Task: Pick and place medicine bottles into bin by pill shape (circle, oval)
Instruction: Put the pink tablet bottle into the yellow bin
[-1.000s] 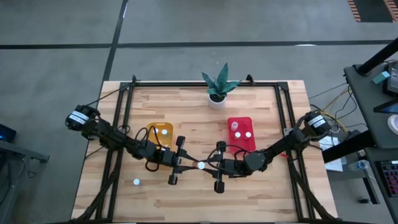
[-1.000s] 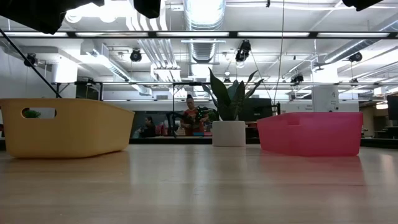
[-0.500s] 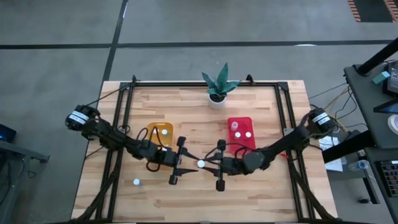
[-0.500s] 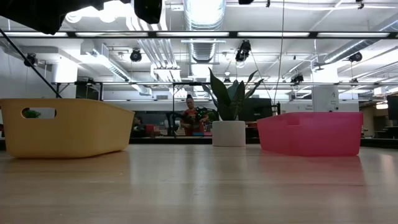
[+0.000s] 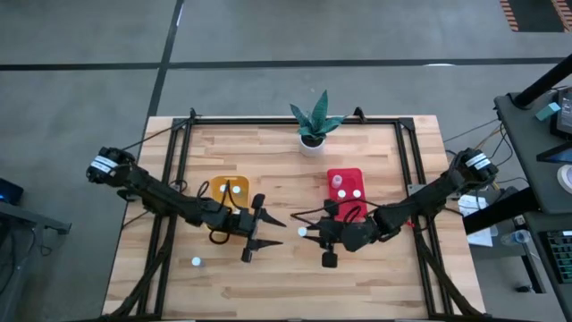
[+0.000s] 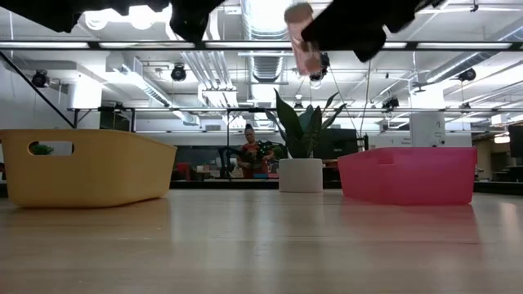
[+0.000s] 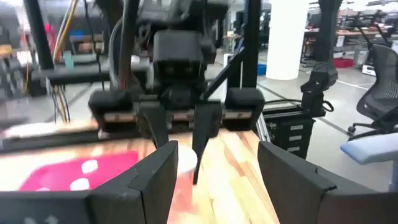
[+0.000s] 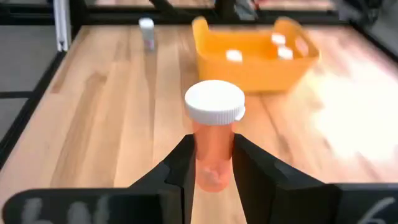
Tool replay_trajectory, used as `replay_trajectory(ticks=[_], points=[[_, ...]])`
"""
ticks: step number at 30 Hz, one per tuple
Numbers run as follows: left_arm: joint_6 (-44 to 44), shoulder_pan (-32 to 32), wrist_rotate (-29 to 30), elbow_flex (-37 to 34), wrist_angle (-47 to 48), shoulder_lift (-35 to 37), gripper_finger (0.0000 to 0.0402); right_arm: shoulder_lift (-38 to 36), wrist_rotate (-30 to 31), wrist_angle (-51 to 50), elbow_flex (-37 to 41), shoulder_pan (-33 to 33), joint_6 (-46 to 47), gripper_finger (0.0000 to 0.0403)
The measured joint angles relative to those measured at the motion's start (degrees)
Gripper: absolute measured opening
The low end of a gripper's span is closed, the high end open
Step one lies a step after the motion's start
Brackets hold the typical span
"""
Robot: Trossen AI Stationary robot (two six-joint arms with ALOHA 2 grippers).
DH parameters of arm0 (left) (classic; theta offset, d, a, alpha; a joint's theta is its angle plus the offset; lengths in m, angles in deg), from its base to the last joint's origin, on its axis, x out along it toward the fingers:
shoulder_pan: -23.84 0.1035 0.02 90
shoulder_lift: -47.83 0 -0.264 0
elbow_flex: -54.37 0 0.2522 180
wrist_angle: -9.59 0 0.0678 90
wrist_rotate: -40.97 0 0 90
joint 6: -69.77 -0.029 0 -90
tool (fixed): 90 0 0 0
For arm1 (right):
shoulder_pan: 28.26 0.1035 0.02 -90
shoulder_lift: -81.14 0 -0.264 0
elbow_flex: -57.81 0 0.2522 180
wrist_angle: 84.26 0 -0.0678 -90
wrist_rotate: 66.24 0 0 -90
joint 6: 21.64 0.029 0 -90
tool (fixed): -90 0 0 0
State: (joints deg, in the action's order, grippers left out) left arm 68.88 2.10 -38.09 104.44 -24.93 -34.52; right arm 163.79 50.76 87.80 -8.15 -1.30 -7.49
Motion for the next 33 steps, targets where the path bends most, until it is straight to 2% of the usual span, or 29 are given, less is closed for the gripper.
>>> replay_trajectory(ticks=[8,22,33], points=[[7.9,1.6,0.5,1.6,5.0,-1.4,0.0206,1.7,0.0,-2.9,0.0,-0.1,4.5,0.0084],[8.0,3.3,2.7,9.5,5.4,-13.1,0.0206,1.8,0.1,-2.5,0.0,-0.5,4.0,0.0084],[8.0,3.5,2.8,11.7,5.0,-17.1,0.0205,1.8,0.2,-2.3,0.0,-0.5,3.9,0.0084]])
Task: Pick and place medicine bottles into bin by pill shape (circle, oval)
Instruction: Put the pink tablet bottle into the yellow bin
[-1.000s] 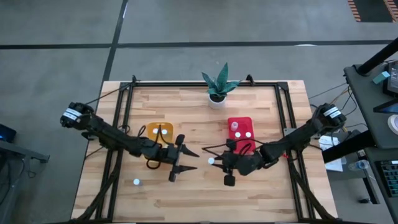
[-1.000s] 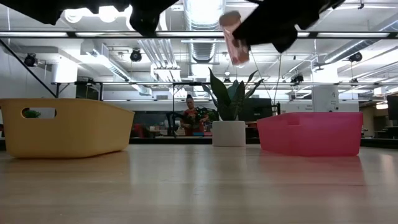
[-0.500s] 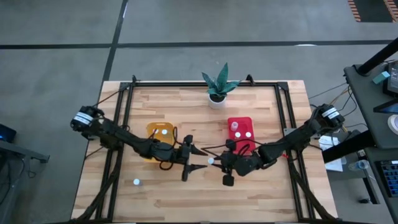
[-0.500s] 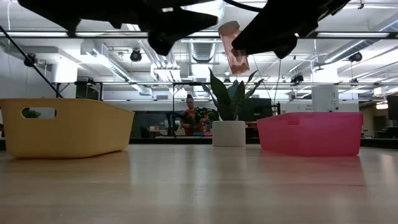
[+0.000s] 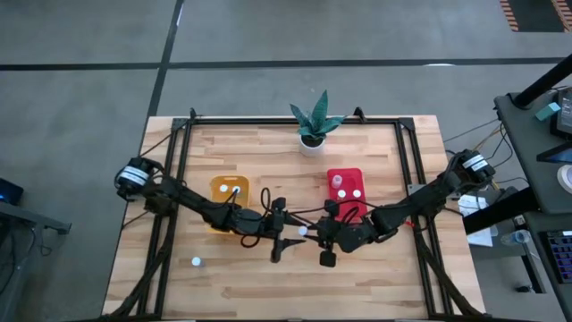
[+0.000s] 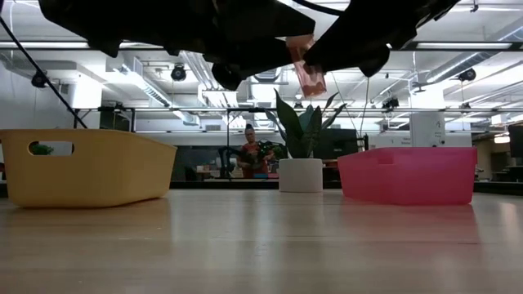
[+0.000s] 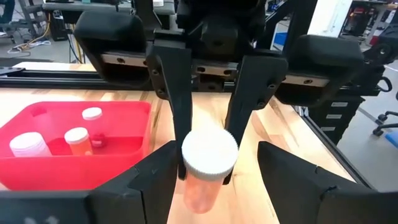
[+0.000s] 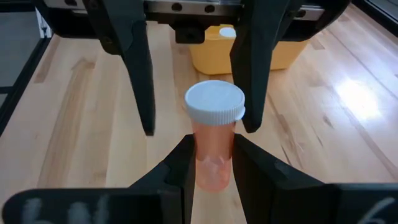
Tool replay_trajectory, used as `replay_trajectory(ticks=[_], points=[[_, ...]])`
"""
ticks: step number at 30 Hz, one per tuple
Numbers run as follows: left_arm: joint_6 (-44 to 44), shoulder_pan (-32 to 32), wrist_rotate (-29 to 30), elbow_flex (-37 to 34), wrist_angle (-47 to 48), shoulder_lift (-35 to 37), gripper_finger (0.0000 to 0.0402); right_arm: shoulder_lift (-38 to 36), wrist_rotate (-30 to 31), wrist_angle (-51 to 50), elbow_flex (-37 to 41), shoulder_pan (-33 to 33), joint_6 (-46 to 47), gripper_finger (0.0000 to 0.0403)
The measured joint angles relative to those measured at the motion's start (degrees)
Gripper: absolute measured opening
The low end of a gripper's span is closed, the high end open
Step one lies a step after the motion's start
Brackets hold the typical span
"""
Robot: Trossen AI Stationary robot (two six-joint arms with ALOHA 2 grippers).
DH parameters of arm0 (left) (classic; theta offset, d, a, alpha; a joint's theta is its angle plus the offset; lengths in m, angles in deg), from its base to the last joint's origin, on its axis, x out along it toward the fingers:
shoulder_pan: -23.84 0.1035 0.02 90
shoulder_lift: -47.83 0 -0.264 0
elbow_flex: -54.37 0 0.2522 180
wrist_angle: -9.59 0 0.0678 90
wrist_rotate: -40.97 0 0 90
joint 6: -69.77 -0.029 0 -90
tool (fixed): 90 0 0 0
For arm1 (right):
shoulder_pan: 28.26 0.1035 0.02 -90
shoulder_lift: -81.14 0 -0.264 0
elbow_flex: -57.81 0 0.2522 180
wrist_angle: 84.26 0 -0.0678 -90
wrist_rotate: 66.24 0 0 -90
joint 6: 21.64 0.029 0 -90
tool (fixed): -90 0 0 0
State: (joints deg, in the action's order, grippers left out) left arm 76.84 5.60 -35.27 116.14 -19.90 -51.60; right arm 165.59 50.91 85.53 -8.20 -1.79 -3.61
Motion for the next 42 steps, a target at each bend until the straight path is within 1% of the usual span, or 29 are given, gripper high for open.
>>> replay_trajectory(ticks=[5,17,21,25,34,36,42], points=[[-0.3,0.0,0.0,0.1,0.0,0.0,0.0191,0.0,0.0,0.2,0.0,0.0,0.0,0.0084],[-0.3,0.0,0.1,0.1,0.1,0.0,0.01,0.0,0.0,0.2,0.0,0.0,0.0,0.0084],[-0.3,0.0,0.1,0.1,0.2,0.0,0.0086,0.0,0.0,0.2,0.0,0.0,0.0,0.0086],[-0.3,0.0,0.2,0.1,0.1,0.1,0.0085,0.0,0.0,0.4,0.0,0.0,0.0,0.011],[0.2,-1.3,1.6,-0.6,1.3,1.9,0.0085,-1.1,0.0,1.3,0.0,0.0,-1.0,0.0196],[1.0,-2.0,2.3,-0.7,3.8,3.5,0.0085,-1.8,0.0,1.4,0.0,0.0,-1.1,0.0207],[4.8,-4.7,9.1,-1.7,18.4,12.3,0.0085,-3.5,0.0,1.2,0.0,0.0,-2.2,0.0221]])
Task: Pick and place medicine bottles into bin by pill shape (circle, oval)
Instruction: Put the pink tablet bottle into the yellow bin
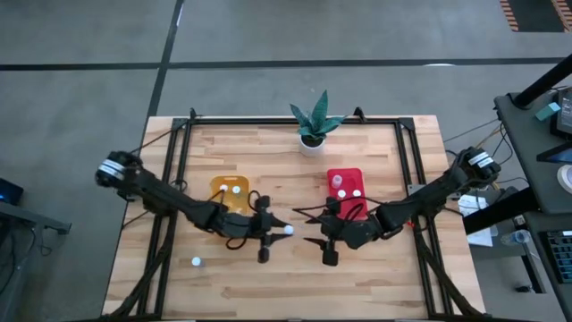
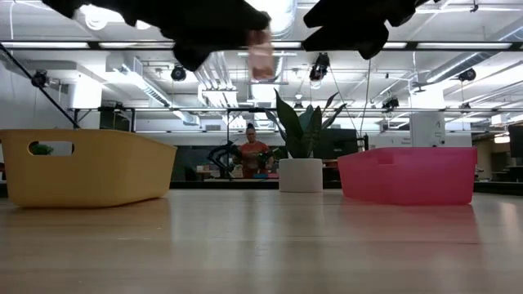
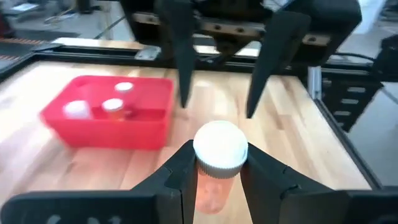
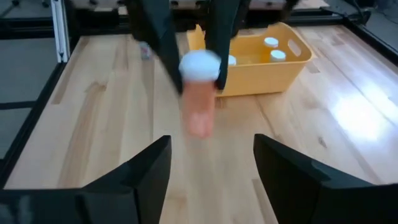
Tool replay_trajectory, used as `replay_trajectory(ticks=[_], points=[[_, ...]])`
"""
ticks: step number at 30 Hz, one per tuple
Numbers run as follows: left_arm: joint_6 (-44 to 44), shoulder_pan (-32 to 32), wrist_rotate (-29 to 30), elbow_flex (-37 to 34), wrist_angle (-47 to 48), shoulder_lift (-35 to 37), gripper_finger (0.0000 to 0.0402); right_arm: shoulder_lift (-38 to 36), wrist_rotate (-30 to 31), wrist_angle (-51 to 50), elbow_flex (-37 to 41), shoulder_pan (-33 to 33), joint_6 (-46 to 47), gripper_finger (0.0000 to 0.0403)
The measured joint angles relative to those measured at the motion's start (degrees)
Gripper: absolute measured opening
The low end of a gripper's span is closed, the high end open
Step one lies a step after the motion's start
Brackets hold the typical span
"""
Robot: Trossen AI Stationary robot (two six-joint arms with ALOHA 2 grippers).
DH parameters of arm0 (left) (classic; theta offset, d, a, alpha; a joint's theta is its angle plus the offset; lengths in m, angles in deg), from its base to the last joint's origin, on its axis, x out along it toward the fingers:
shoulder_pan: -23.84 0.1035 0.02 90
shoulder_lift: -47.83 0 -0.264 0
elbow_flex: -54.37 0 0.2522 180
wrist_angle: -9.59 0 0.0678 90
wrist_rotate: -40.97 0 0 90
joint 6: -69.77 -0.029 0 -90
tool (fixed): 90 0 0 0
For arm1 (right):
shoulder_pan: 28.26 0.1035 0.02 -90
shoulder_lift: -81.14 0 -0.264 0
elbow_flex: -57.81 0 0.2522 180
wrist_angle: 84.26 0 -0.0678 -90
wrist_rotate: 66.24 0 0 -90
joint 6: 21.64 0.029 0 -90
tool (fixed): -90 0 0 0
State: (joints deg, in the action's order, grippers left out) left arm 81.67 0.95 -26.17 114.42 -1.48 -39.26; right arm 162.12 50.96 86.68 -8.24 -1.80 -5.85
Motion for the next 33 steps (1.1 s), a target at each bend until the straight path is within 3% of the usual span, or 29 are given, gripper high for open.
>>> replay_trajectory(ticks=[10,15,19,33], points=[[14.9,-7.5,19.2,-1.8,28.1,16.6,0.0084,-0.3,0.1,0.3,0.0,-0.4,-0.2,0.0219],[25.3,-10.8,25.9,-1.8,42.0,22.2,0.0084,-0.3,0.6,0.3,0.0,-0.6,-0.1,0.0219],[32.7,-12.3,28.4,-1.8,51.1,24.8,0.0084,-0.3,1.5,0.5,0.0,-0.6,0.0,0.0219],[52.4,-15.1,28.5,-4.0,71.3,26.6,0.0084,-0.2,1.5,0.7,0.1,-0.6,0.3,0.0219]])
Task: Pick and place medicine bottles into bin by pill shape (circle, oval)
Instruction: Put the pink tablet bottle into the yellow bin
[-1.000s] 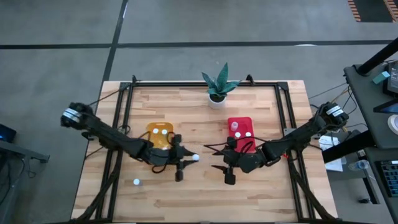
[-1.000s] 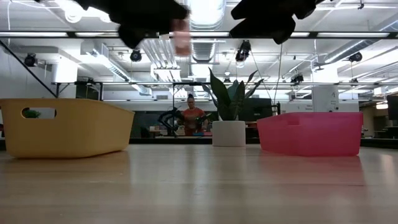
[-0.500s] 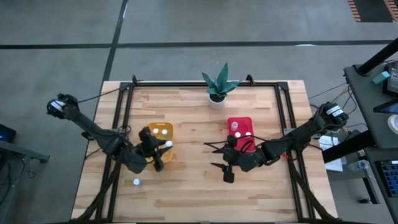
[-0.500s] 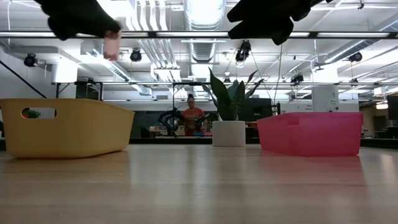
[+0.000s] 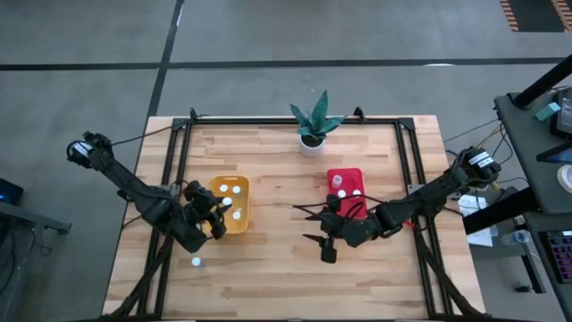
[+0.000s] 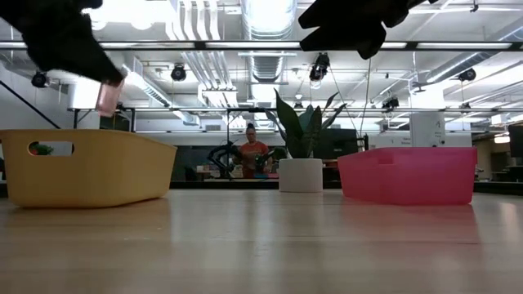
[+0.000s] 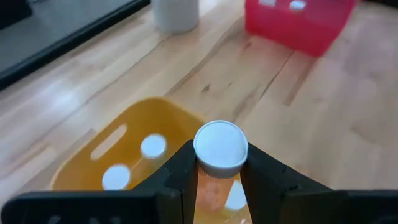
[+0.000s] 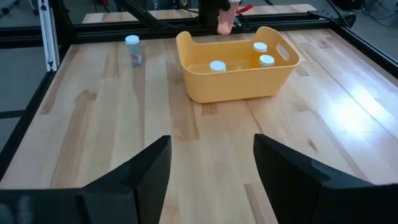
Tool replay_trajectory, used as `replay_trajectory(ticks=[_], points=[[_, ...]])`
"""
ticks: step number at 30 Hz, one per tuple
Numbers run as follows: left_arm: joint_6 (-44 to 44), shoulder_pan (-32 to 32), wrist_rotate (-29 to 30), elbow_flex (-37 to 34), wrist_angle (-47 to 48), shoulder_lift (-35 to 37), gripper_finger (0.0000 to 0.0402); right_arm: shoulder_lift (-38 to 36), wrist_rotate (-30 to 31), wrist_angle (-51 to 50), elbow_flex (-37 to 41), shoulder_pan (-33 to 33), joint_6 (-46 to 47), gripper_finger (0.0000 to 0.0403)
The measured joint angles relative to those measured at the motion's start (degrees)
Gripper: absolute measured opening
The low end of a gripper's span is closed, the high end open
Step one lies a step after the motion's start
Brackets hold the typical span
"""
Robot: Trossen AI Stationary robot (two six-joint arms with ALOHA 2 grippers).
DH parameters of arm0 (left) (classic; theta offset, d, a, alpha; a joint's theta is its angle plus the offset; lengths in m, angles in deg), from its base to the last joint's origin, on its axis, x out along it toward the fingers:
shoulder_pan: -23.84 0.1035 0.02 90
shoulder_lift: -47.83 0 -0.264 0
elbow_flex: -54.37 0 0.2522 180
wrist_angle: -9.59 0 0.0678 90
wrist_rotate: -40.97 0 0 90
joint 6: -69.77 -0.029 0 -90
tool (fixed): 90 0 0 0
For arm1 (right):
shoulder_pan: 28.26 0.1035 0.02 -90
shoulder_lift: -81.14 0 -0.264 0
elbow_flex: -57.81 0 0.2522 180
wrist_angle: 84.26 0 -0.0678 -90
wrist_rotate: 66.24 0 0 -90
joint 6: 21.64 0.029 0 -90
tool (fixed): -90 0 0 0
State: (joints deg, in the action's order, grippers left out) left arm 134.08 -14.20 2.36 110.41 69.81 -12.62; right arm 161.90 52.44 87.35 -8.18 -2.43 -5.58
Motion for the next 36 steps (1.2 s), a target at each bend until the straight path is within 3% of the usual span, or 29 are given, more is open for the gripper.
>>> replay_trajectory(ticks=[8,24,36], points=[[10.5,-0.3,-0.1,-6.8,0.0,-0.1,0.0084,0.0,0.0,0.0,0.1,0.0,0.0,0.0219],[15.0,-0.3,0.2,-15.0,-5.6,-1.6,0.0084,0.0,0.1,0.3,1.2,0.0,0.6,0.0219],[18.9,-0.3,4.2,-18.1,-9.5,-7.7,0.0084,0.0,0.1,2.6,1.9,0.0,0.4,0.0219]])
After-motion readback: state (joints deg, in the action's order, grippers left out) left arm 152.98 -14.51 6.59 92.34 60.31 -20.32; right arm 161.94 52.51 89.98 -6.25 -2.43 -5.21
